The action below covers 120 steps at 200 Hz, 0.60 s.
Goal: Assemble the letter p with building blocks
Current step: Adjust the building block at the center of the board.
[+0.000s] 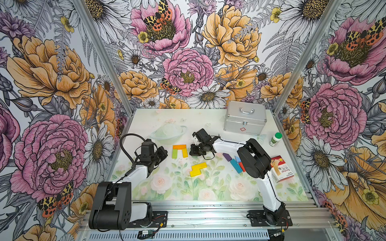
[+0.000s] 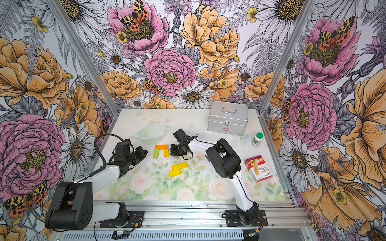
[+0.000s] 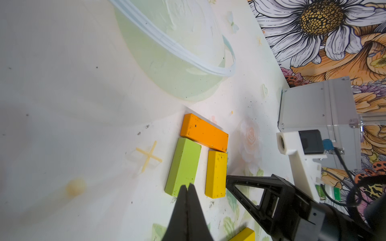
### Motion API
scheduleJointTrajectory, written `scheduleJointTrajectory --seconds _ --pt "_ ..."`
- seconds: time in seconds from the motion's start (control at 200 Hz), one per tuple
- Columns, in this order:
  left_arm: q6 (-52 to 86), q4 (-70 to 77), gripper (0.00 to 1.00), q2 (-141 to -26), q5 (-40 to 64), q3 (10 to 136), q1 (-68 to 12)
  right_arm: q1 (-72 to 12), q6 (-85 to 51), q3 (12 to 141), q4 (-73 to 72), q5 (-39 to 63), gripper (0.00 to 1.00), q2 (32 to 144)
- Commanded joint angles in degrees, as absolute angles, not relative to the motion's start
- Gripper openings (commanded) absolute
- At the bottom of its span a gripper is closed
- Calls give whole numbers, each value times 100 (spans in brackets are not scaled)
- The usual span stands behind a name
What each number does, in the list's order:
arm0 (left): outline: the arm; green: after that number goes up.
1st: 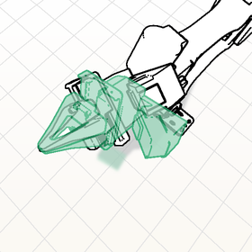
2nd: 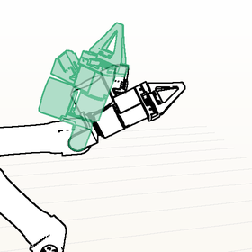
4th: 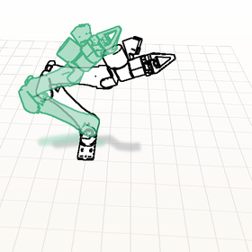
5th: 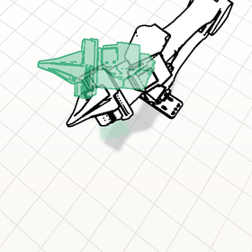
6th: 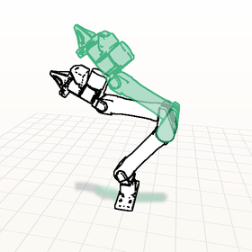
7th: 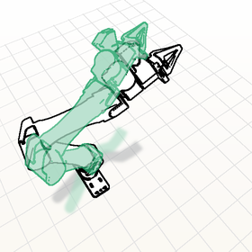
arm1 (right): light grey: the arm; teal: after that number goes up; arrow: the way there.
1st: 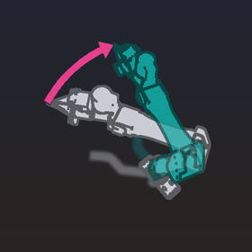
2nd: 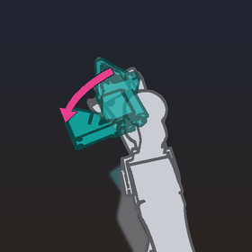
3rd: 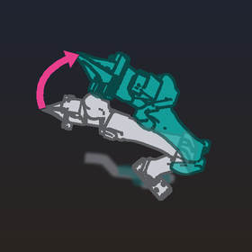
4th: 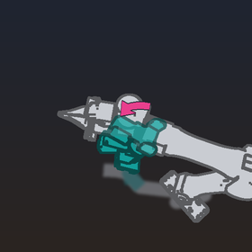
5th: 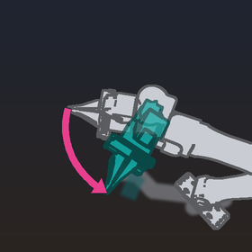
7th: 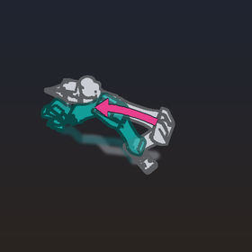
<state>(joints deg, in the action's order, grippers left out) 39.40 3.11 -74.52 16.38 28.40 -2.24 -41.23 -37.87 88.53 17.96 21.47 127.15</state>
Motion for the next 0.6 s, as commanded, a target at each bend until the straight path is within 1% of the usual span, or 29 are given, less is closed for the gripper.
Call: scheduleJointTrajectory --seconds 0.0,0.595 --pt "3767 309 0 -7339 1792 2763 -136 -4214 -3748 8868 1798 2118 0 12912" --pt "3718 291 0 -7330 1863 2683 -28 -4274 -3786 8862 1801 2153 0 12918"
